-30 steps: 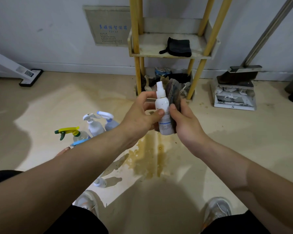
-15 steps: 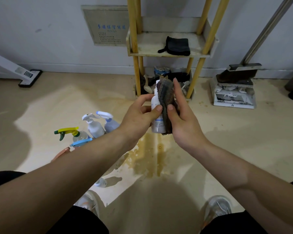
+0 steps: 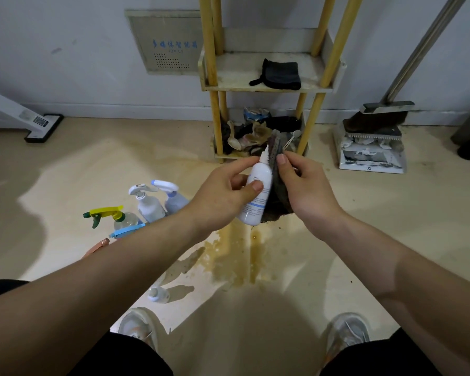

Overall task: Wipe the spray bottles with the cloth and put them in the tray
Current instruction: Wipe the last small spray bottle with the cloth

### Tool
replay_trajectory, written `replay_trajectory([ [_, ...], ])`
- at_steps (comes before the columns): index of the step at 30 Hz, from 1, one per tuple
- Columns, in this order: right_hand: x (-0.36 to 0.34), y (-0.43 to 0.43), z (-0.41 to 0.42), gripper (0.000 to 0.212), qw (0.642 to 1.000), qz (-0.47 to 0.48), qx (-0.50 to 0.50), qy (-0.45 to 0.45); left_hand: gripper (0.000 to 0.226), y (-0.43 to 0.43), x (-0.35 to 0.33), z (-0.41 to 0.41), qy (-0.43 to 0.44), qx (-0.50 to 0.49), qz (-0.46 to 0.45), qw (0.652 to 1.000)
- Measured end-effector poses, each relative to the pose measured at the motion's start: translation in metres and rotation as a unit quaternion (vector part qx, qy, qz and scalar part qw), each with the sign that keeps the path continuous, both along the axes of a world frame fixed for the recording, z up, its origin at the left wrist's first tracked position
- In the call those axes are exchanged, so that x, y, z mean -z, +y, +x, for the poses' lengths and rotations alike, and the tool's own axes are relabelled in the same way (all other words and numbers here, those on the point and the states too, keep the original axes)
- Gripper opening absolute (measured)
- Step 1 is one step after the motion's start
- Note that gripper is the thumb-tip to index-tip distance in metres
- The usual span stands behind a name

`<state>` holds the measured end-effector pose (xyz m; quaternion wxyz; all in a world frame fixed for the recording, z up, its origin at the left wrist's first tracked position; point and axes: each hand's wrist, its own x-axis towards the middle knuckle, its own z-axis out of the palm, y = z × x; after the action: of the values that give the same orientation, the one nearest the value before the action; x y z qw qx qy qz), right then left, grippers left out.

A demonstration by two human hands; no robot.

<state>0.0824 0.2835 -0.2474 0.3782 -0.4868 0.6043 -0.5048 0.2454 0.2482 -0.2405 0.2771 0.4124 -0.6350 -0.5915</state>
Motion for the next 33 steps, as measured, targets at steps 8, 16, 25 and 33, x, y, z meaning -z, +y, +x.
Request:
replay_trajectory([
  [8,-0.008,-0.001,-0.014,0.028,0.994,0.031,-0.099,-0.031,0.055,-0.009,-0.004,0.016,0.088,0.086,0.117,0.985],
  [16,0.002,0.003,0.012,0.031,0.995,0.059,-0.018,-0.082,0.051,0.004,-0.002,0.001,-0.012,-0.066,-0.066,0.996],
  [25,0.01,0.011,0.03,0.042,0.987,0.066,-0.014,-0.149,0.04,0.002,0.007,-0.007,-0.022,-0.144,-0.081,0.986],
  [33,0.007,0.005,0.025,0.041,0.986,0.067,0.008,-0.153,0.021,-0.007,0.004,-0.001,0.033,-0.06,0.078,0.995],
])
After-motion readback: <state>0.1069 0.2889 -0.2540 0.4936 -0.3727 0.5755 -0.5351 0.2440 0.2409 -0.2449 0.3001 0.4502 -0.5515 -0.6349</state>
